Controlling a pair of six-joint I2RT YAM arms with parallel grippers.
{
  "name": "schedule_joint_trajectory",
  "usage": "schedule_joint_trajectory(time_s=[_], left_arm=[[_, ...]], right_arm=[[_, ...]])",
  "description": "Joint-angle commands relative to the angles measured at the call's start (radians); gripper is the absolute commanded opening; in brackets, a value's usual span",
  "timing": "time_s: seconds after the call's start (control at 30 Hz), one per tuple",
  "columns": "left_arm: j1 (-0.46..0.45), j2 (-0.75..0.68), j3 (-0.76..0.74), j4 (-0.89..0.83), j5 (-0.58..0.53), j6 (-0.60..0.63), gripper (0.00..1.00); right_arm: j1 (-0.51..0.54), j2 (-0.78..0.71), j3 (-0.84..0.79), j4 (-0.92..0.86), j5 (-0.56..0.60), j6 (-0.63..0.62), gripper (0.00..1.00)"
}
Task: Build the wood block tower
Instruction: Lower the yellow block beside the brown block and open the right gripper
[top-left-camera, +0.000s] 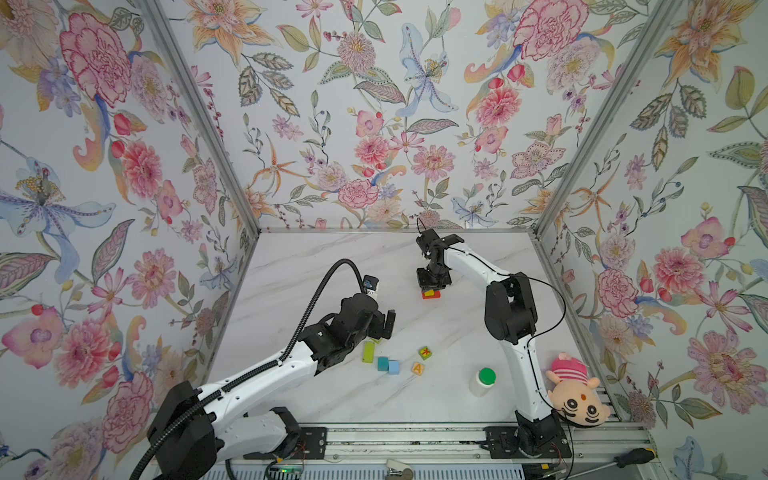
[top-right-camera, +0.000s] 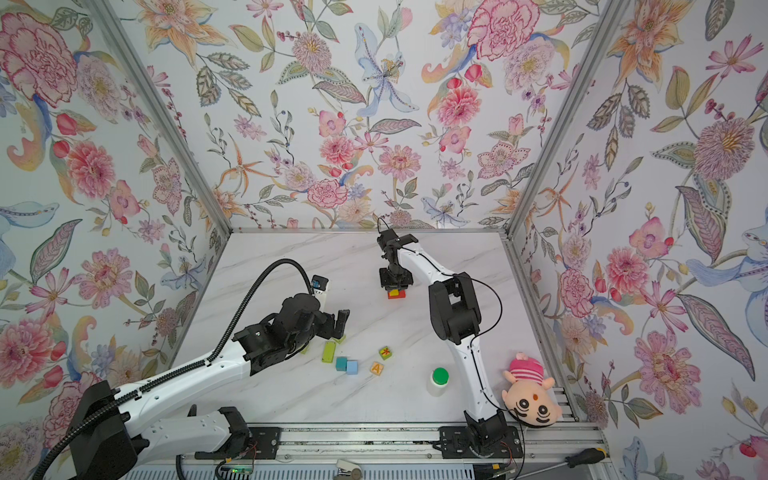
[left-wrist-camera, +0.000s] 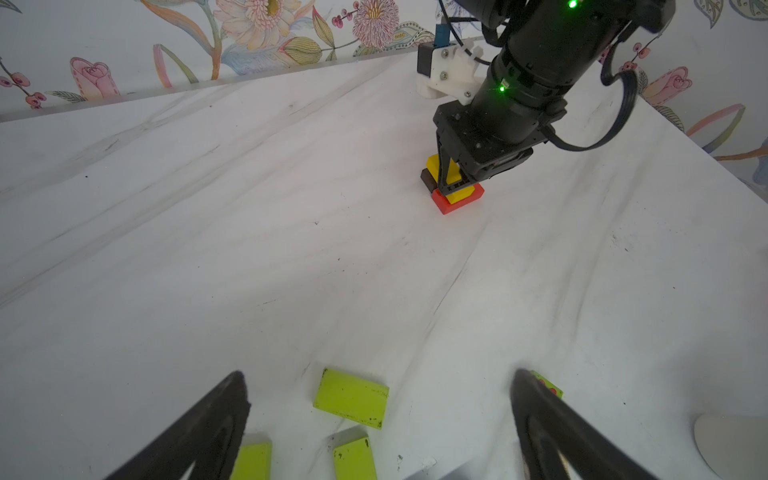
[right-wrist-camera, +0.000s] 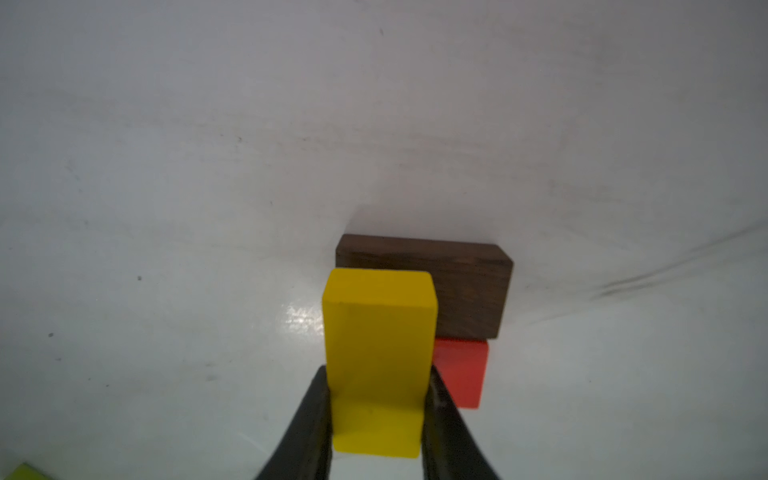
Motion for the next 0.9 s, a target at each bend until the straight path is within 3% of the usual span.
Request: schedule_joint_trajectory(time_s=[0.0, 0.27, 0.47, 0.77, 0.87], left_arm=[[0.018, 0.002, 0.023, 0.014, 0.013, 0.019, 0.99], [0.027, -0.004, 0.019, 0.006, 0.020, 0.024, 0.99], [0.032, -0.006, 0.020, 0.005, 0.025, 0.025, 0.99], [0.034, -0.038, 0.010, 0.011, 0.059, 0.025, 0.99], [0.034, -0.067, -0.022, 0.016, 0.063, 0.001, 0.99]], right_arm=[[-0.006, 0.021, 0.029, -0.035, 0.002, 0.002, 0.26], [-0.006, 0.026, 0.026, -0.037, -0.003, 0.005, 0.31], [-0.004, 0.008, 0.030, -0.037, -0.015, 0.009, 0.42], [-0.001, -0.087, 0.067, -0.040, -0.047, -0.003, 0.69], [0.002, -0.125, 0.075, -0.050, -0.047, -0.005, 0.71]])
